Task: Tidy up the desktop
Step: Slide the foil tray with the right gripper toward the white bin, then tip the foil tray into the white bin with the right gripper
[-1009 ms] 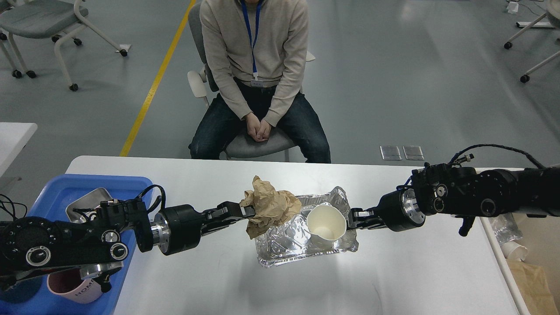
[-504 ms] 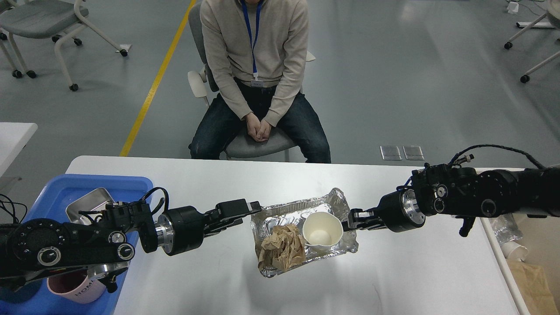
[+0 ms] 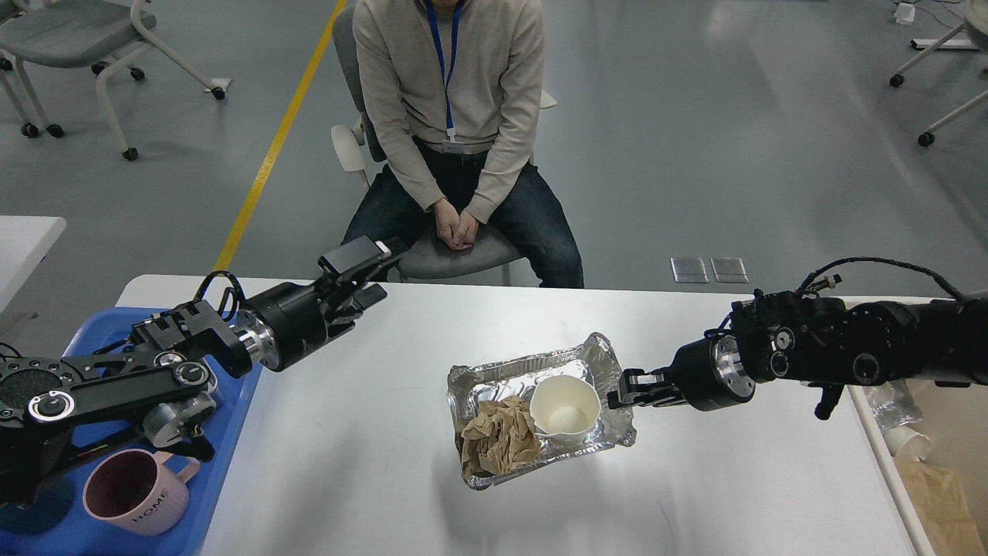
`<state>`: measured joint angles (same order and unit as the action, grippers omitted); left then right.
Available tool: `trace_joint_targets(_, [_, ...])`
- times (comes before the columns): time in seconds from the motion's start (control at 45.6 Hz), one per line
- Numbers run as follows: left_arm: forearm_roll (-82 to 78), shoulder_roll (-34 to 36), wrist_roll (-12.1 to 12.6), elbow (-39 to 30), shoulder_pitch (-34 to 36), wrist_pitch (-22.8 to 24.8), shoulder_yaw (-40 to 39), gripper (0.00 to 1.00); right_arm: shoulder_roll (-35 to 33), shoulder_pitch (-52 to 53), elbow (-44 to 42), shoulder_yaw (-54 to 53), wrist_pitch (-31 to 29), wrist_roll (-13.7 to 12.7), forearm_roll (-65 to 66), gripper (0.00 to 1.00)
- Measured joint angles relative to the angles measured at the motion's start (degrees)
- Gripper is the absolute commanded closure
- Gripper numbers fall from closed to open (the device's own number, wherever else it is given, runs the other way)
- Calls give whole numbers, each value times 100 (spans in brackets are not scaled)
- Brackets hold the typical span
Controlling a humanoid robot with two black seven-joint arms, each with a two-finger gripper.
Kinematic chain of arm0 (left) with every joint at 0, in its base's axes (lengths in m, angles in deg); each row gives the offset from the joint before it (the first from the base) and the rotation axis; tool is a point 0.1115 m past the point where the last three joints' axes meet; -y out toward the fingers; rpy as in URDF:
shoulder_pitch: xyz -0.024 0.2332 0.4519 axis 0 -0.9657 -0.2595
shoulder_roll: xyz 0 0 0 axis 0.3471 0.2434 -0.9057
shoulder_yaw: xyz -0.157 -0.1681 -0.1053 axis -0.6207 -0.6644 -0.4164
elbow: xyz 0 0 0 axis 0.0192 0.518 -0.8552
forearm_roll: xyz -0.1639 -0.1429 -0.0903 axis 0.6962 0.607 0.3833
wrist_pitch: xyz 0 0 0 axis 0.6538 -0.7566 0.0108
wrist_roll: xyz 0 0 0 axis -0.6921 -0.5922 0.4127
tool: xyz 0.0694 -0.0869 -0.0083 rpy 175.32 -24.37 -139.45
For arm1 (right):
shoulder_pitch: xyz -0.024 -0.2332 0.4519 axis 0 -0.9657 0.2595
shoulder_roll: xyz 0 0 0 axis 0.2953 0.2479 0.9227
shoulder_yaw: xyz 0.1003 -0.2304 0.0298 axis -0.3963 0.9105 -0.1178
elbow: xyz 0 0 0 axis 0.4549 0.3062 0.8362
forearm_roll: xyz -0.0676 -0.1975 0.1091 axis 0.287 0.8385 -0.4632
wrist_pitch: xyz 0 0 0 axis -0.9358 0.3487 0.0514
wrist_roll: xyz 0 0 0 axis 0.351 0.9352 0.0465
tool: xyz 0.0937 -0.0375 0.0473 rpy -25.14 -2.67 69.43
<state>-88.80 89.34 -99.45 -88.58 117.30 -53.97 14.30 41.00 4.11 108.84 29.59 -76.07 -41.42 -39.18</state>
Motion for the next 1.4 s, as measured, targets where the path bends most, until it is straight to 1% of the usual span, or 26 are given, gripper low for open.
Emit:
trace_joint_targets(0.11, [65, -215, 10, 324, -786, 0, -1122, 8, -212, -103, -52, 0, -7, 22, -6, 100])
trace_joint_targets(0.175, [74, -287, 35, 456, -1119, 1, -1641, 8, -388, -136, -72, -3, -7, 24, -7, 100])
trace_joint_targets(0.285, [74, -329, 51, 606, -1476, 39, -2164, 8, -717, -182, -87, -11, -7, 25, -8, 100])
trace_joint_targets(0.307, [74, -336, 57, 660, -1561, 58, -2277, 8, -881, -207, -96, -17, -9, 26, -10, 100])
trace_joint_targets(0.57, [75, -400, 58, 778, -1800, 86, -2373, 5, -1729, -391, -123, -35, -23, 26, -17, 100])
trace_joint_targets(0.811, [74, -508, 23, 858, -1981, 87, -2382, 4, -2325, -564, -456, -111, -42, 26, -164, 100])
trace_joint_targets(1.14, [75, -640, 6, 874, -2206, 89, -2396, 4, -2995, -895, -895, -143, -40, 50, -1268, 100])
trace_joint_targets(1.403, [75, -673, 4, 899, -2360, 94, -2397, 4, -3192, -1453, -1441, -149, -97, 58, -2220, 100])
